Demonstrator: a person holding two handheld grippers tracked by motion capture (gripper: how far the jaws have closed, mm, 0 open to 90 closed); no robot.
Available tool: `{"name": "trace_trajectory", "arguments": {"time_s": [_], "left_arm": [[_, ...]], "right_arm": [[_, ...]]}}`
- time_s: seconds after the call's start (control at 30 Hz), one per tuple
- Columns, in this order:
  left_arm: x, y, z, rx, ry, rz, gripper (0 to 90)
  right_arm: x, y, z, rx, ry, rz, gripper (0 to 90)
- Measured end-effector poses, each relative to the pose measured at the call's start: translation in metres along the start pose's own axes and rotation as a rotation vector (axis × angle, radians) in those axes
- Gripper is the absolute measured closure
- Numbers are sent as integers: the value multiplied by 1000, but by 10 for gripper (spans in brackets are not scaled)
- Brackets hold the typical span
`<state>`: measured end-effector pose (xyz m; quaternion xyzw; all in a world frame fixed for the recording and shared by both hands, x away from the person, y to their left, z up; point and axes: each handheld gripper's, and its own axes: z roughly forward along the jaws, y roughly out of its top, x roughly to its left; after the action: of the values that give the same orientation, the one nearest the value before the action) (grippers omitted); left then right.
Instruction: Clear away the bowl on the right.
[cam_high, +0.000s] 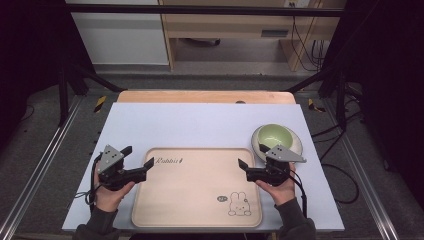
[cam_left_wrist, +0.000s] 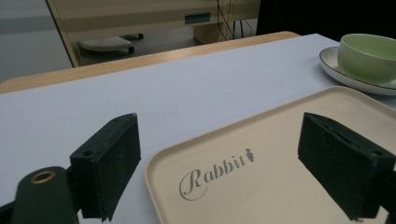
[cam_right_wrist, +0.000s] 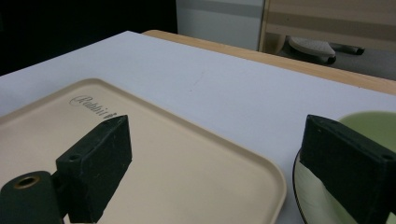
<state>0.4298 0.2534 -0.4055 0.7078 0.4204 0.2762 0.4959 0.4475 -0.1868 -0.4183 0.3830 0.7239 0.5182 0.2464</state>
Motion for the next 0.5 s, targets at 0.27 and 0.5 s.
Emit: {"name": "trace_trajectory", "arguments": {"time_s": [0.27, 0.5], "left_arm": [[2, -1, 1, 5, 4, -6, 129], [1, -2, 2, 9, 7, -5, 131]], "right_arm": [[-4, -3, 0, 13, -11, 23, 100], [-9, -1, -4, -2, -25, 31, 100]]}}
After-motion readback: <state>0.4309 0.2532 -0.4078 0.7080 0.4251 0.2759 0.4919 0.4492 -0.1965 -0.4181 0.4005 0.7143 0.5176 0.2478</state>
